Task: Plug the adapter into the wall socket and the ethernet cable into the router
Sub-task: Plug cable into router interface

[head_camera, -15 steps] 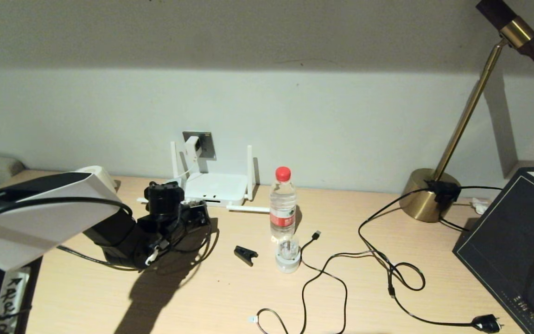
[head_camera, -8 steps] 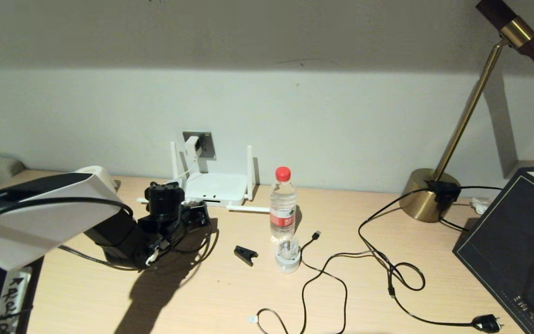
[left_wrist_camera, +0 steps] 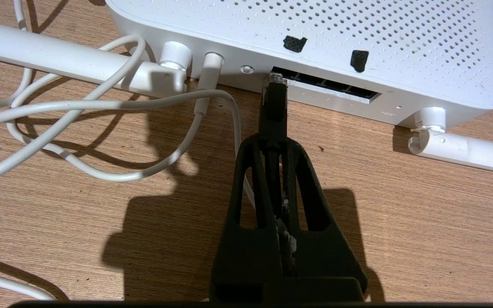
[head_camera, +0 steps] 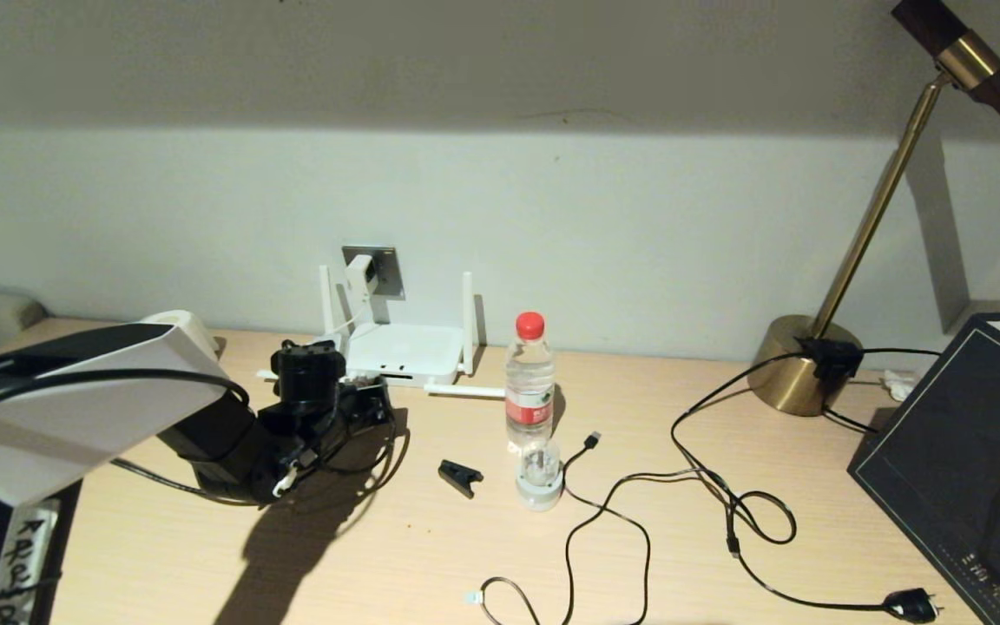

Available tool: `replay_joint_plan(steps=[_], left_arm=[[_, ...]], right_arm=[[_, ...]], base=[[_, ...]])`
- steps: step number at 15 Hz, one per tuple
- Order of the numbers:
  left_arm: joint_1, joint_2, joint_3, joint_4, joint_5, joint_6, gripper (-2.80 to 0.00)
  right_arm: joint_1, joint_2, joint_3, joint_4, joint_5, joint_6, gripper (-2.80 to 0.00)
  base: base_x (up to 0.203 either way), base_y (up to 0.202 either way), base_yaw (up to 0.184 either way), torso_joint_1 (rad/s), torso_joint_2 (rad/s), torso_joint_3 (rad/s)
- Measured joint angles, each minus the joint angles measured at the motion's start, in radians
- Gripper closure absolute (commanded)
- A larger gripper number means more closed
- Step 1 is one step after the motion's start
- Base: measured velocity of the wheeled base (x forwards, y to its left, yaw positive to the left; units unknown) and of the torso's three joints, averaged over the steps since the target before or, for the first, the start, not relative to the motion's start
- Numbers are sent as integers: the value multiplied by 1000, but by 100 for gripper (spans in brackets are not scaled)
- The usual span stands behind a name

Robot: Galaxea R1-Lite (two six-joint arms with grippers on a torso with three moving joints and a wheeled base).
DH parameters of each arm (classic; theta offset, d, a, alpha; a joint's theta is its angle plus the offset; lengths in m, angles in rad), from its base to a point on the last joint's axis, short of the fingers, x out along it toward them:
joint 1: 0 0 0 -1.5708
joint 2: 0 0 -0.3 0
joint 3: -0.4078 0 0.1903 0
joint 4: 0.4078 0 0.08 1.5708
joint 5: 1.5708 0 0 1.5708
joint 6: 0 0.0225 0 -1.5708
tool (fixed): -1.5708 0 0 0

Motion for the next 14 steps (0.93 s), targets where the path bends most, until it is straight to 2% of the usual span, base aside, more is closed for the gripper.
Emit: replay_joint_plan(steps=[14], left_arm=[[-2,-3,2,-1,1,5,0]], right_arm=[[0,0,0,0,0,0,0]], base=[[0,0,0,0,0,0]])
